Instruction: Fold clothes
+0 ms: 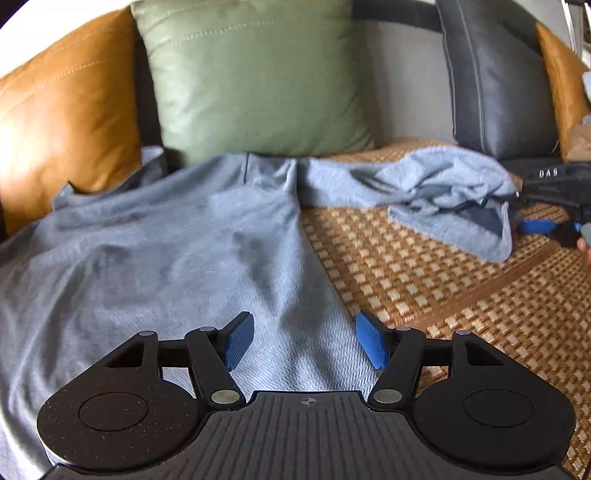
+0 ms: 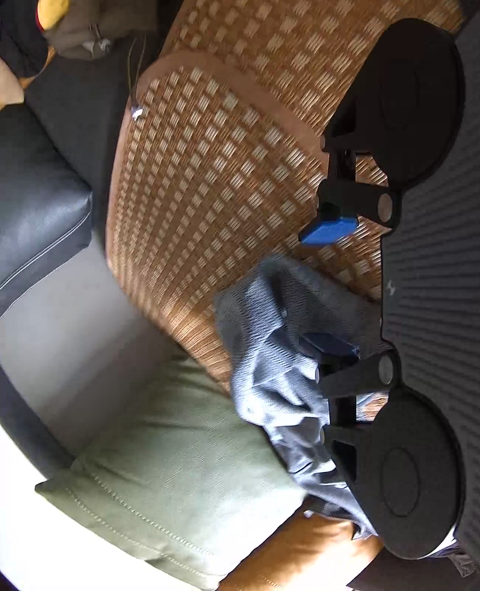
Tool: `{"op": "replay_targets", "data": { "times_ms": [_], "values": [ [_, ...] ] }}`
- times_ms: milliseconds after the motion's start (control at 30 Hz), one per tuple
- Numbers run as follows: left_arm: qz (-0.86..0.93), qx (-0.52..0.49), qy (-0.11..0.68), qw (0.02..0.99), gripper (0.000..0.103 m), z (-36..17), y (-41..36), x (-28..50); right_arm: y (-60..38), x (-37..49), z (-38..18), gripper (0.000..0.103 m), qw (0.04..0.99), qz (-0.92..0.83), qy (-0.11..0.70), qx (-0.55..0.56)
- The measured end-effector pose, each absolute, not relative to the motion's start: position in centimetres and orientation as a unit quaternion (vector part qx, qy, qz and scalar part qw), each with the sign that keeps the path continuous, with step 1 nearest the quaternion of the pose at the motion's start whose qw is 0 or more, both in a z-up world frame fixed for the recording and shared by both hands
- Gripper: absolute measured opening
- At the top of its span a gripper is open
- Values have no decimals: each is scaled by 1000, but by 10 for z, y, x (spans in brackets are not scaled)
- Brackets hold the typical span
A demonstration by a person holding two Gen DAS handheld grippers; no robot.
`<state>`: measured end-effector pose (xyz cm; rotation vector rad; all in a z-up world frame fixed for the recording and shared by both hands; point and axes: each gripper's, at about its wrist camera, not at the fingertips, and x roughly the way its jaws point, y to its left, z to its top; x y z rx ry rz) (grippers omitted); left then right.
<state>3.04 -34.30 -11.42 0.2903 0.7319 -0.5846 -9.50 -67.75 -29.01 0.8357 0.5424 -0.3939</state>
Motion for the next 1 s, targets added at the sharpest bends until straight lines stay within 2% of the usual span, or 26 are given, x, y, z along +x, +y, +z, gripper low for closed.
{"op": "replay_targets", "data": {
  "times_ms": [33,67,133,233,467,600,667,833,1000],
  "values": [
    [-282,139,363,877,69,-119,-344,33,-678,-91,-293,34,860,-176,260,403],
    [-284,138,373,872,61,-123,-344,36,-678,-87,-294,0,859,-165,268,404],
    [-287,130,379,870,61,-129,-342,37,-680,-80,-285,1,863,-160,285,384],
    [-295,130,381,866,63,-129,-339,36,-689,-77,-242,1,893,-181,266,315],
    [-309,110,390,860,65,-122,-325,40,-685,-50,-104,1,944,-237,210,95],
    [-313,104,381,864,65,-114,-315,43,-667,-30,-89,1,940,-232,244,47],
    [-316,102,376,865,68,-110,-309,44,-665,-24,-100,1,929,-228,288,54],
    [-324,103,354,871,70,-100,-305,53,-666,-24,-132,1,901,-174,368,149],
    [-332,77,338,877,71,-85,-298,60,-632,-21,-124,1,886,-74,407,209]
  ]
}}
